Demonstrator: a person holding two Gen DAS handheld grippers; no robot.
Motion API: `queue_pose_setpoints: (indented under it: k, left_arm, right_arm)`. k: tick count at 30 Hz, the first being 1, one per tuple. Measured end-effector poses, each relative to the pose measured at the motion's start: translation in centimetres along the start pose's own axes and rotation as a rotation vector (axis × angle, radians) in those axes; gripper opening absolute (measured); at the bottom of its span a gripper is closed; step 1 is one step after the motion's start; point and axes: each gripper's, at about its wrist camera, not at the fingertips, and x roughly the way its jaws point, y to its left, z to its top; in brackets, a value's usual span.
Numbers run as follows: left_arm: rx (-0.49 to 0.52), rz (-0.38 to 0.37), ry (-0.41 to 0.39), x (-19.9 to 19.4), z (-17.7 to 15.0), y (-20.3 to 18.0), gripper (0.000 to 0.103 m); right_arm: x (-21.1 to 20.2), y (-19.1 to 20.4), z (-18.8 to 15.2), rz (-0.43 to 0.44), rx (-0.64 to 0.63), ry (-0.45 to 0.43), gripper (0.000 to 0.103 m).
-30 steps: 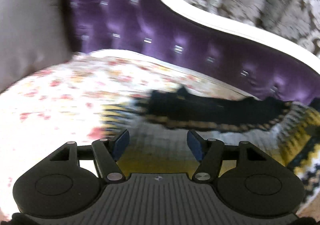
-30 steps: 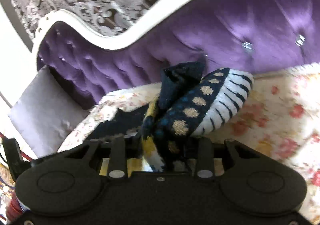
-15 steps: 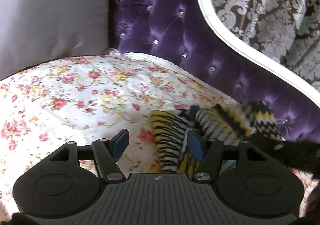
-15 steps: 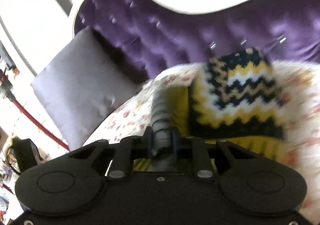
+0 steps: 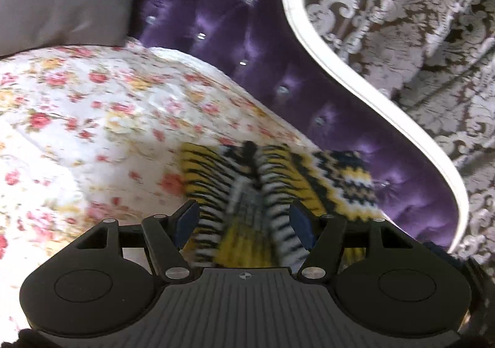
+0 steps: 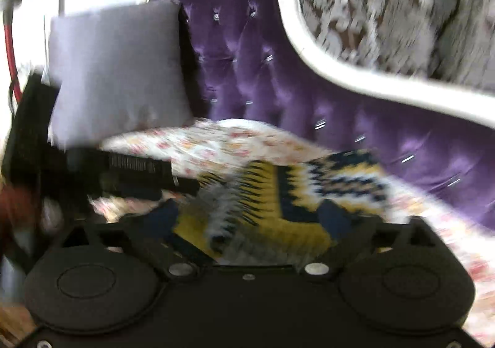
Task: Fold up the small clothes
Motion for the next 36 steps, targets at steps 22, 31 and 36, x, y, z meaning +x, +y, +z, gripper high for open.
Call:
queue_pose_setpoints:
  k: [22,31,36]
  left_arm:
    - [0.110,0.026,0.136,-0.2,0.0,-2.9,0.063]
    - [0.091,0.026,0.168,0.4,0.0,-3.0,0.063]
    - [0.101,0.030,0.182,0.7,-0.1,-3.3,0.063]
  right_arm:
    - [-0.7,8.4,-6.8,-0.039,-0.572,0.048,0.045]
    - [-0.7,9.5,-7.3,-0.018,-0.699,0.041,0.051]
    - [0.3,10.1,-8.2,-0.059,-0.754,0.056,0.054]
